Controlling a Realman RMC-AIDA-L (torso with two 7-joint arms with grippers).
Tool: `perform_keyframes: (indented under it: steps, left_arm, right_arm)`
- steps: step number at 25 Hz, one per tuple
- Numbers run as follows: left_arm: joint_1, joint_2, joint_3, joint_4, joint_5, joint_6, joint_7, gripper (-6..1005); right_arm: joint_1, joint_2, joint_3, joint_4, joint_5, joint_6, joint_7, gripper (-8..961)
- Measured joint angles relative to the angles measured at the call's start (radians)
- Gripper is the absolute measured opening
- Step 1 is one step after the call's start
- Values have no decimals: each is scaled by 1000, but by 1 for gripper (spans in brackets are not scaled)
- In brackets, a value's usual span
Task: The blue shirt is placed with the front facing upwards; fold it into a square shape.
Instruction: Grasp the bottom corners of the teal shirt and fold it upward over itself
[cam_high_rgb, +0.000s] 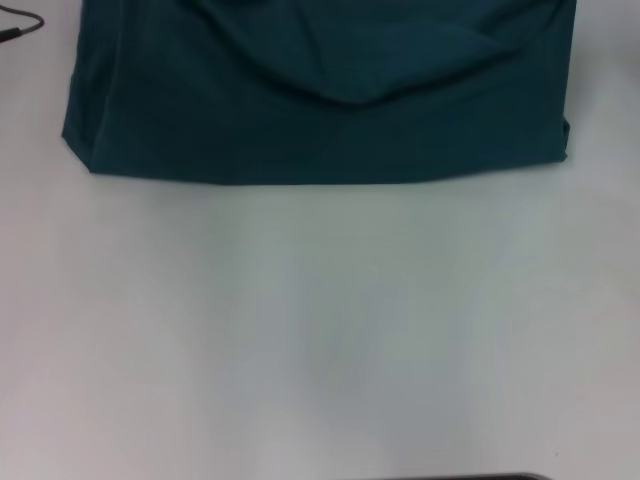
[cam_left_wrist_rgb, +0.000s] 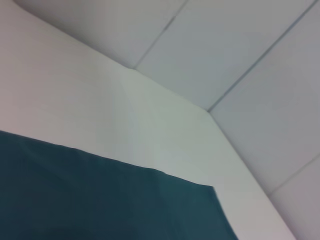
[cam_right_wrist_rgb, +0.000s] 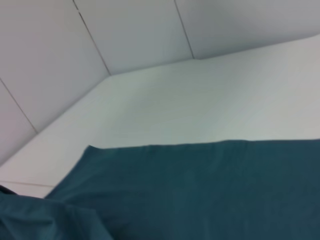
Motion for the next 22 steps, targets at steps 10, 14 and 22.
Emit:
perform_keyframes:
  steps: [10,14,22]
  left_arm:
    - [11,-15,3,48,0,-45,27,1]
    - [11,-28,3,49,1,-60,33,1]
    - [19,-45,3,54,7,-86,48,0]
  right_arm:
    - [-8,16,-35,50,-1,71,-7,30]
    - [-9,20,-52,63,-1,99,-10,30]
    - [-8,36,-84,68,-1,138,-11,30]
